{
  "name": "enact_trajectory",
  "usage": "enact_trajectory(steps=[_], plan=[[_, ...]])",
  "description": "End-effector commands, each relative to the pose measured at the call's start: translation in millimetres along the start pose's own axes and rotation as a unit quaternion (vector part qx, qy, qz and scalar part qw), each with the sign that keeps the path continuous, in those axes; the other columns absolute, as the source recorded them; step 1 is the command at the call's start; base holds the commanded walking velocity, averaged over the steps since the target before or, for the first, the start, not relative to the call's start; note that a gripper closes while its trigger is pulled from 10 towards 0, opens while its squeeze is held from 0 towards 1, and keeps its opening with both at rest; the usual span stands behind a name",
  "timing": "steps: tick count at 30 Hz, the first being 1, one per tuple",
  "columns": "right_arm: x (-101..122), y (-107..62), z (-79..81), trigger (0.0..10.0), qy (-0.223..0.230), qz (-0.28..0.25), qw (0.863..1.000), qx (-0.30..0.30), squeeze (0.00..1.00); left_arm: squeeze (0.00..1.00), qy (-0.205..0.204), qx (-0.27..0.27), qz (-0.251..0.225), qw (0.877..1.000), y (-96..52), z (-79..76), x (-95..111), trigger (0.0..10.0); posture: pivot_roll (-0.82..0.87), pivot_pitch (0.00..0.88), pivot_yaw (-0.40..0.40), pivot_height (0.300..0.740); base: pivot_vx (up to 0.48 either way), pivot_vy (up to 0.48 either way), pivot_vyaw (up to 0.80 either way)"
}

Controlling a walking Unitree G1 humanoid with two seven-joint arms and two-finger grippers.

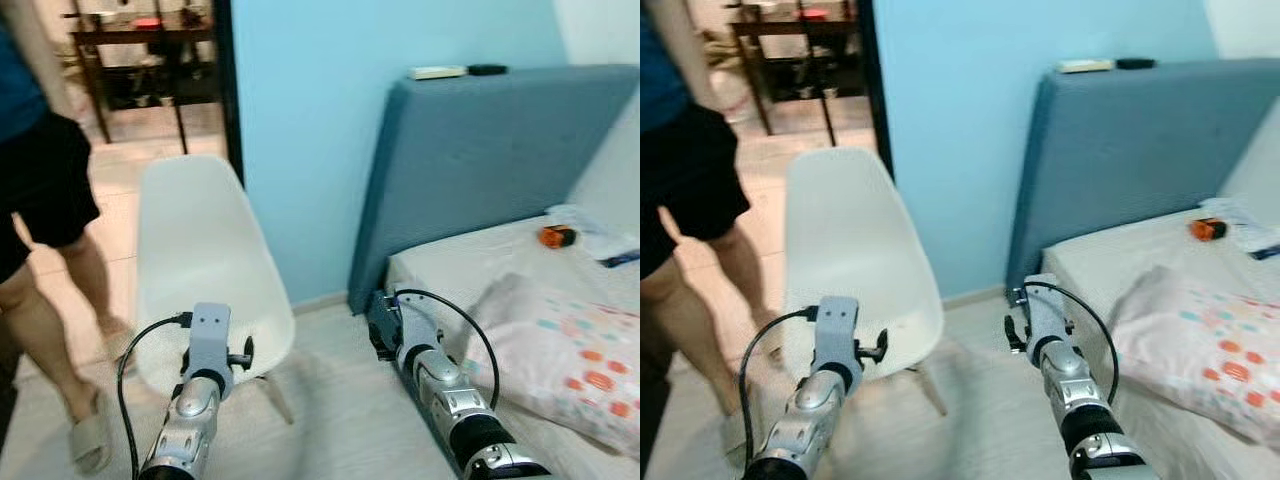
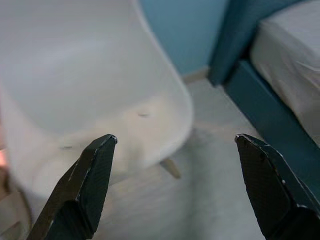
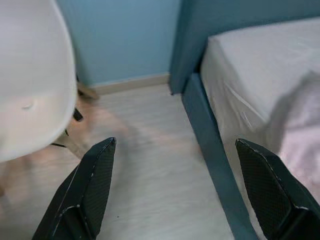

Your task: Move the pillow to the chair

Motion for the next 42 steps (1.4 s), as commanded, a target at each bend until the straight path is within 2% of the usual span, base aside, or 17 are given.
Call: enact_trajectory(steps=[1, 5, 6, 8, 12, 14, 17, 23, 29, 32, 34, 38, 42], plan=[[-2, -0.3, -0.6, 10.0, 0.004, 0.007, 1.0, -0.003, 0.0, 0.0, -0.001, -0.005, 0.008, 1.0, 0.9, -0.9, -1, 10.0, 0.0, 0.0, -0.037, 0.729, 0.0, 0.0, -0.8], [-3, -0.3, -1.2, 10.0, 0.006, 0.009, 1.0, -0.004, 0.0, 0.0, 0.01, 0.026, 0.026, 0.999, 4.1, 6.0, -5, 10.0, 0.01, 0.0, -0.046, 0.729, 0.0, 0.0, -0.8], [-3, 0.1, -0.9, 10.0, 0.006, 0.011, 1.0, -0.003, 0.0, 0.0, -0.003, 0.043, 0.036, 0.998, 5.9, 9.5, -7, 10.0, 0.01, 0.0, -0.046, 0.729, 0.0, 0.0, -0.8], [-3, 0.3, -0.7, 10.0, 0.006, 0.012, 1.0, -0.003, 0.0, 0.0, -0.009, 0.044, 0.04, 0.998, 6.8, 9.9, -8, 10.0, 0.01, 0.0, -0.046, 0.729, 0.0, 0.0, -0.8], [-2, 1.4, -2.4, 10.0, 0.01, 0.014, 1.0, -0.005, 0.0, 0.0, -0.012, 0.019, 0.018, 1.0, 11.5, 2.7, 6, 10.0, 0.03, 0.0, -0.065, 0.729, 0.0, 0.0, -0.8], [0, 1.5, -7.6, 10.0, 0.009, 0.014, 1.0, -0.008, 0.0, 0.0, 0.004, 0.009, -0.003, 1.0, 12.6, 1.2, 15, 10.0, 0.03, 0.0, -0.068, 0.729, 0.0, 0.0, -0.8], [3, 1.8, -14.6, 10.0, 0.01, 0.01, 1.0, -0.014, 0.0, 0.0, 0.008, 0.016, -0.003, 1.0, 11.5, 3.6, 16, 10.0, 0.04, 0.0, -0.056, 0.729, 0.0, 0.0, -0.8], [2, 1.5, -17.4, 10.0, 0.011, 0.011, 1.0, -0.018, 0.0, 0.0, 0.006, 0.018, 0.003, 1.0, 9.9, 4.3, 13, 10.0, 0.04, 0.0, -0.06, 0.729, 0.0, 0.0, -0.8], [-7, -2.1, -1.1, 10.0, 0.023, 0.013, 1.0, -0.006, 0.0, 0.0, 0.024, 0.018, -0.025, 0.999, 4.6, 5.4, 12, 10.0, 0.02, 0.0, -0.055, 0.729, 0.0, 0.0, -0.8], [-10, -4.2, 2.8, 10.0, 0.026, 0.013, 1.0, -0.005, 0.0, 0.0, 0.009, 0.012, -0.05, 0.999, 1.3, 4.4, 17, 10.0, 0.01, 0.0, -0.047, 0.729, 0.0, 0.0, -0.8], [-9, -4.5, -1.8, 10.0, 0.031, 0.01, 0.999, -0.012, 0.0, 0.0, -0.009, 0.015, -0.067, 0.998, -0.2, 5.7, 23, 10.0, 0.01, 0.0, -0.052, 0.729, 0.0, 0.0, -0.8], [0, -1.6, -13.9, 10.0, 0.029, 0.001, 0.999, -0.021, 0.0, 0.0, -0.001, 0.017, -0.074, 0.997, 4.3, 7.7, 34, 10.0, 0.02, 0.0, -0.047, 0.729, 0.0, 0.0, -0.8], [1, -1.2, -15.7, 10.0, 0.03, 0.001, 0.999, -0.023, 0.0, 0.0, -0.004, 0.018, -0.075, 0.997, 4.8, 8.0, 36, 10.0, 0.02, 0.0, -0.047, 0.729, 0.0, 0.0, -0.8]])
Point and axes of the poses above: a point about 5 cm out from each wrist's last joint towards the gripper, its own y axis pointing out of the wrist towards the gripper, its own x axis along the axis of the wrist's last joint, z = x × y, the point moved 1 cm from there along y, pointing out of the wrist towards the gripper, and after that the axes turned 7 degrees about -y, right-handed, at the moved point
